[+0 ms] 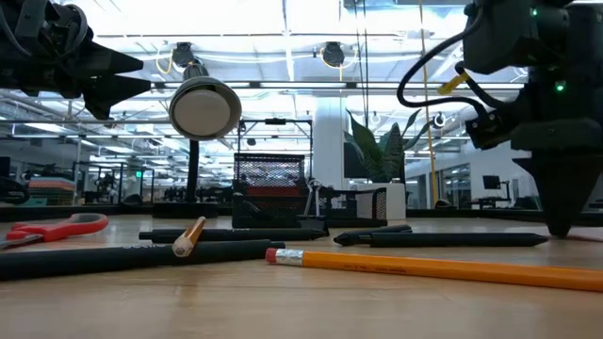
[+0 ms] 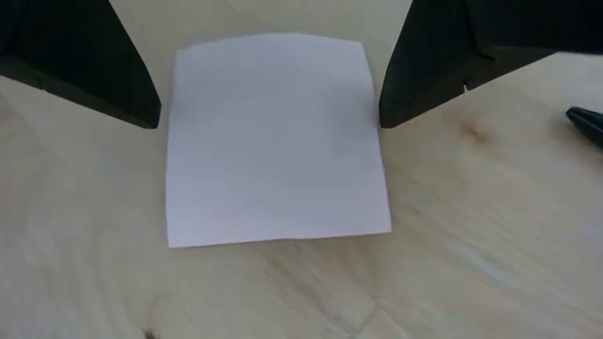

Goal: Pick and place office supplies into organizer
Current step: Put the pink sticky notes into the desk organizer

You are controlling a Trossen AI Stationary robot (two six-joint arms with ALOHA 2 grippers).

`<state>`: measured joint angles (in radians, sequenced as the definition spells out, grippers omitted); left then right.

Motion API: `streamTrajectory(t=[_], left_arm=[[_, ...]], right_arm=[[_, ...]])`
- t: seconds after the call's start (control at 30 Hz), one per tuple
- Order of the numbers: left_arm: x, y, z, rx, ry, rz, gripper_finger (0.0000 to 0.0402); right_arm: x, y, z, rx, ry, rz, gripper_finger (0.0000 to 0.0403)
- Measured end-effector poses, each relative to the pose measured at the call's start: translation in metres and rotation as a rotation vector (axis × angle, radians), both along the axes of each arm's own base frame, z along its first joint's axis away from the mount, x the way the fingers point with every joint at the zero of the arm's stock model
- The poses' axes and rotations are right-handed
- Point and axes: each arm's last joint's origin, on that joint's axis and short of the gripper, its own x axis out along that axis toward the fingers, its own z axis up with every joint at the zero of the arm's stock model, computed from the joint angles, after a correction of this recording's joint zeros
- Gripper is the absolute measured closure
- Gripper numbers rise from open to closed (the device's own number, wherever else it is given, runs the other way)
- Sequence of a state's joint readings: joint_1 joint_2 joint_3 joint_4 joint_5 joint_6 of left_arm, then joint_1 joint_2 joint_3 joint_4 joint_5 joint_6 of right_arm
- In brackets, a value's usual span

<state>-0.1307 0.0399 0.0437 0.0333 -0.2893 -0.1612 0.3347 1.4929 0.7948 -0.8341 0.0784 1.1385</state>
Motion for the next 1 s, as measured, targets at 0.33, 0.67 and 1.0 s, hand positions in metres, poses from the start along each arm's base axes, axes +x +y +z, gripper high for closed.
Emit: streamTrajectory(t=[0.33,0.67,1.0], left_arm=[[0.0,0.0,0.0,0.0,0.0,0.0,0.0176],[0.0,0.0,0.0,0.0,0.0,0.0,0.0176],[0.0,0.0,0.0,0.0,0.0,0.0,0.0176]], right_arm=[[-0.001,0.0,-0.009,0.02,-0.054,-0.023,0.0012],[-0.006,-0.001,-0.017,0.043,-0.045,-0.062,0.0051],[-0.002,0.0,-0.015,0.049,-0.078,-0.057,0.01]])
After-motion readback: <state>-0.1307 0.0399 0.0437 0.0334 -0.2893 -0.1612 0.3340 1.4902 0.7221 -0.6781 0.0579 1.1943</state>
